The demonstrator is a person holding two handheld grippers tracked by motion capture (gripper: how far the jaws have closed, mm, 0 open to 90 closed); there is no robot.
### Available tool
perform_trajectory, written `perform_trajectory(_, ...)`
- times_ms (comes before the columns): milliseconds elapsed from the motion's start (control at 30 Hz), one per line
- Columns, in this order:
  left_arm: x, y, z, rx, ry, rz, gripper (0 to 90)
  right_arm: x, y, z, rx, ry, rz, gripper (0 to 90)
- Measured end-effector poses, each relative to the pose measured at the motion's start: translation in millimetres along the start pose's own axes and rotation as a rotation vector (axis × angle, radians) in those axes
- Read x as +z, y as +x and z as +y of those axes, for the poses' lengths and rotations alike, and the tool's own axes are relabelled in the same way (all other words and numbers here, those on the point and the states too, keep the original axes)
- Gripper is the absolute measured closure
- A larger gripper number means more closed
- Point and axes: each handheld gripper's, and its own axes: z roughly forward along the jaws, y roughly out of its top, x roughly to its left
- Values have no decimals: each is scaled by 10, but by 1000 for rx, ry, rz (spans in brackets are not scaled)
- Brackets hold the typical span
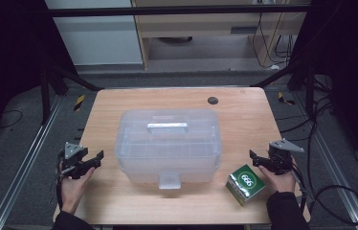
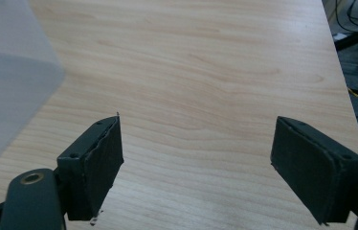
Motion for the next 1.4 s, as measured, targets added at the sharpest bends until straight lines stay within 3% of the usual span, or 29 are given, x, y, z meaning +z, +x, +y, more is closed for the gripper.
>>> perform_trajectory(233,-161,-32,152,32,-45,-55,332,-96,36,72,0,-44,28,188)
perform_trajectory(467,-377,6,381,87,-103,-115,355,-131,140,118,-43,-29,59,206)
perform_trajectory(733,-413,15,539,134,-109,-174,386,-124,190,147,-41,-12,86,207)
perform_trajectory(1000,-497,-80,832,211,-145,-228,392,-124,195,162,-44,-7,89,206)
perform_trajectory(1233,-526,-148,1027,249,-154,-264,393,-113,179,153,-38,-3,85,201)
perform_trajectory(1400,-526,-218,1178,309,-156,-286,393,-105,173,142,-38,4,84,201)
